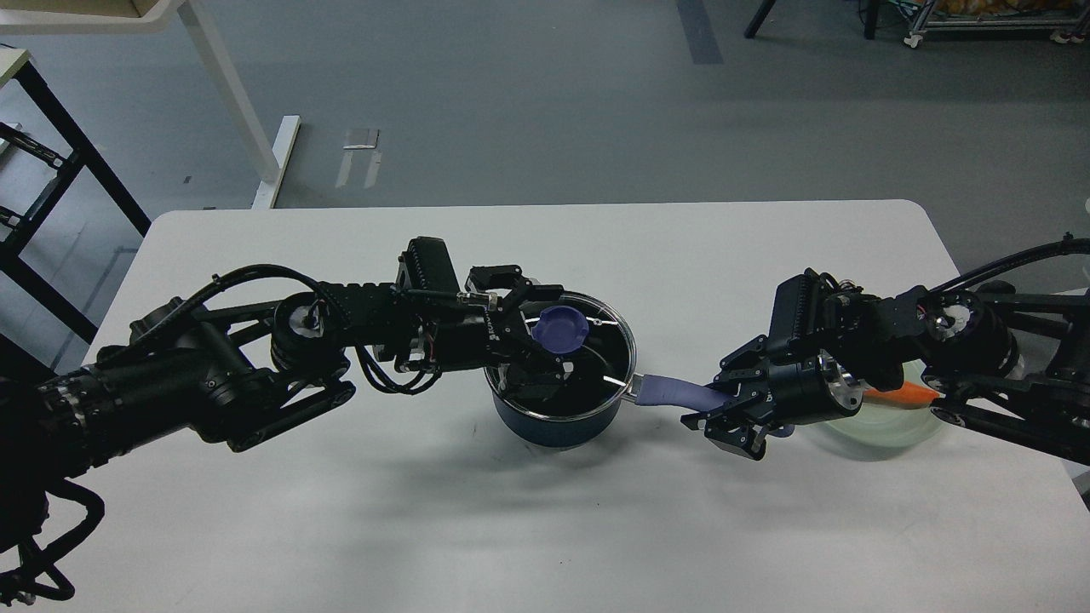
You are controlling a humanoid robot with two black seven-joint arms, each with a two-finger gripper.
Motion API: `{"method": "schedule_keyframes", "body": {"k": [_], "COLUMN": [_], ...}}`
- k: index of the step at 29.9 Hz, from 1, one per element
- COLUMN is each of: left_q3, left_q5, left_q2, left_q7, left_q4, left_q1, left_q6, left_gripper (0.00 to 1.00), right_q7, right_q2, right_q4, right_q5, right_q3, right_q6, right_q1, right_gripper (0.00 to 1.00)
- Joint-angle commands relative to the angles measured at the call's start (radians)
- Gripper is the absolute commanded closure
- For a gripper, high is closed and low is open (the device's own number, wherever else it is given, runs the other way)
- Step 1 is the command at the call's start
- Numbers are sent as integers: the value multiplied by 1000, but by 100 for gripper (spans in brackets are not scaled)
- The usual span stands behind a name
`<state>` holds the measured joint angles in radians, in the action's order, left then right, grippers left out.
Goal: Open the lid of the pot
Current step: 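Lift the glass lid off the pot with the left gripper, moving it aside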
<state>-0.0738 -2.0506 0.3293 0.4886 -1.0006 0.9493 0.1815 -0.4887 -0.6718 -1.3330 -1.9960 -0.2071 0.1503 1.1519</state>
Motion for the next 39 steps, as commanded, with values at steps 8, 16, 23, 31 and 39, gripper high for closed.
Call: {"method": "schedule_keyframes", "body": {"k": [8, 16, 23, 31, 39], "left_q3": [0, -3, -11, -8, 61], "left_q5": [15, 13, 88, 148, 150], "left_q2": [-4, 2, 94, 341, 586], "left_q7": [0, 0, 0, 0, 0], "left_q4": [-1, -19, -107, -194, -208], "left_q1": [-1, -1, 31, 68, -50], "left_q6": [-2, 0, 1, 53, 197], "left_gripper": [38, 61, 61, 60, 60], "right_q7": [0, 0, 0, 0, 0], "right_q2": [-2, -3, -6, -5, -3], "right_q4": [0, 0, 0, 0, 0], "right_q5": [-1, 0, 0, 0, 0], "right_q3": [0, 0, 0, 0, 0], "right_q6": [0, 0, 0, 0, 0], "right_q1": [0, 0, -1, -5, -3], "right_gripper": [67, 67, 67, 67, 67]}}
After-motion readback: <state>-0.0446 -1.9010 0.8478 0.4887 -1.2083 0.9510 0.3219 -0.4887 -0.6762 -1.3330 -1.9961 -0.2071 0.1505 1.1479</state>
